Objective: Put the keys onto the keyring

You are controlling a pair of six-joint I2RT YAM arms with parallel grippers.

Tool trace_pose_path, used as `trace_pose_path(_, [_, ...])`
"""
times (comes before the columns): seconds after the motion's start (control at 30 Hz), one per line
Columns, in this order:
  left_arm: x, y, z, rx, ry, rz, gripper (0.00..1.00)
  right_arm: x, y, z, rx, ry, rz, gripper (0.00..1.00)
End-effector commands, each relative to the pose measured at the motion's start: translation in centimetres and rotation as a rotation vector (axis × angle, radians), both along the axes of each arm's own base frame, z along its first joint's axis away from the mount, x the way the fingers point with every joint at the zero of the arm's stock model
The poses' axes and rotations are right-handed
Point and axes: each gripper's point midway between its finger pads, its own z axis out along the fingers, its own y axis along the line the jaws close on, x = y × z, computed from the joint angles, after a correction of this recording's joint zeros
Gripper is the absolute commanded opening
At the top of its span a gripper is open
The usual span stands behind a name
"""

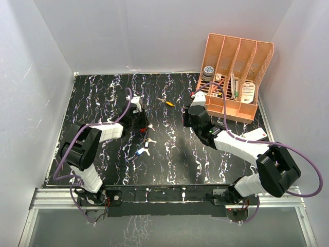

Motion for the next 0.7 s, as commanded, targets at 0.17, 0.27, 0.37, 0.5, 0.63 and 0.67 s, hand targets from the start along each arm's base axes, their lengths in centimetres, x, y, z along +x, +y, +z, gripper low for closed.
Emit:
trace_pose_path(0.17, [1.1,-0.7,1.3,-0.015,-0.040,-0.021,0.28,0.8,0.3,3.3,0.039,-0.085,-0.010,0.00])
trace_pose_path(0.27, [1.0,-0.7,1.0,-0.009,-0.034,-0.027,0.28,0.8,0.3,3.3,0.037,-0.083,-0.010,0.00])
trace_pose_path(0.37, [0.9,-0.8,0.8,-0.011,-0.031,-0.031,0.28,0.8,0.3,3.3,0.036,-0.084,-0.011,0.00])
trace_pose_path(0.5, [0.9,-0.9,0.5,-0.010,-0.026,-0.034,0.28,0.8,0.2,3.3,0.035,-0.084,-0.013,0.00])
trace_pose_path(0.63, [1.0,-0.9,0.4,-0.010,-0.025,-0.037,0.28,0.8,0.3,3.3,0.035,-0.084,-0.012,0.00])
trace_pose_path(0.67, [1.0,-0.9,0.3,-0.010,-0.025,-0.038,0.28,0.8,0.3,3.3,0.035,-0.083,-0.012,0.00])
